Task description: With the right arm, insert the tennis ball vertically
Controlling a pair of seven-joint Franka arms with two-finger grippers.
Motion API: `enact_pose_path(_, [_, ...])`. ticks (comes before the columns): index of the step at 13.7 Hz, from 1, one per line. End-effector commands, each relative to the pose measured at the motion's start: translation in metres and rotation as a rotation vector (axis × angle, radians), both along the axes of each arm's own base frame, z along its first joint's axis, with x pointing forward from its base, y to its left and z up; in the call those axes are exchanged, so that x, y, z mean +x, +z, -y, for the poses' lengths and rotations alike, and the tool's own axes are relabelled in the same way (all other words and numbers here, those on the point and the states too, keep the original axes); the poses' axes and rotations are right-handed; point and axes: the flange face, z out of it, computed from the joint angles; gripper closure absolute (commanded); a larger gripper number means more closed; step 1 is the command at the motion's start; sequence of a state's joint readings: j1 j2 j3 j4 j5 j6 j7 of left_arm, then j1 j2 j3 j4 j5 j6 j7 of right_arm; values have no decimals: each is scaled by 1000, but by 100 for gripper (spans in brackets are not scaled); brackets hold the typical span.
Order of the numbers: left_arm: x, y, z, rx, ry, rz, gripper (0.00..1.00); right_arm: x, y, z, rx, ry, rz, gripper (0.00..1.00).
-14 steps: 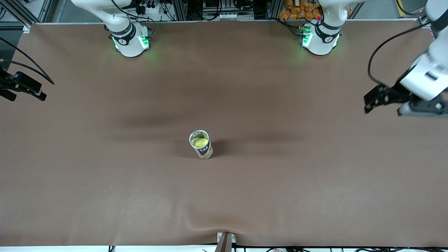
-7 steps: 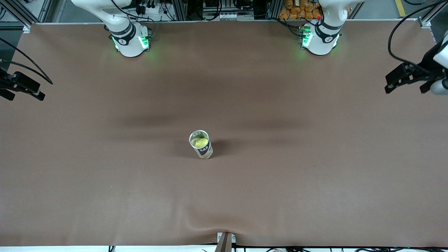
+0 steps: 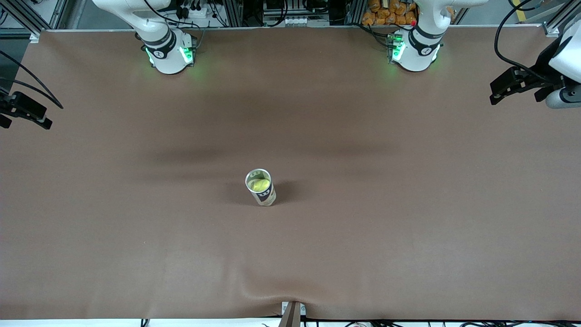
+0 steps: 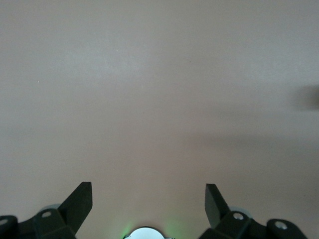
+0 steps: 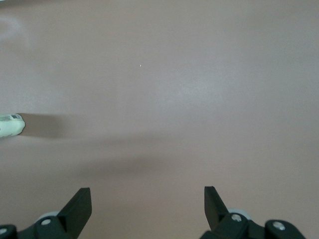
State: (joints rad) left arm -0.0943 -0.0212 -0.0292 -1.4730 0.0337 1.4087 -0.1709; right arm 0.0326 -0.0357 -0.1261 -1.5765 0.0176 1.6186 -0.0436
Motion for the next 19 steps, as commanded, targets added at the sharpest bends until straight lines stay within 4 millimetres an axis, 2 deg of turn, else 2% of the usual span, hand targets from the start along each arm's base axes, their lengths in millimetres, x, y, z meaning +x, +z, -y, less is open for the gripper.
enact_pose_path(1, [-17,1,-3,-6,6,-8,0,-7,12,1,-15,0,13,0])
enact_pose_path(7, [-16,2,-1,-11,-1,-4,0,-7,12,-1,-9,10,14,0])
enact_pose_path(19, [-1,-1,2,-34,-15,44,0,-6,10,-1,-6,13,9,0])
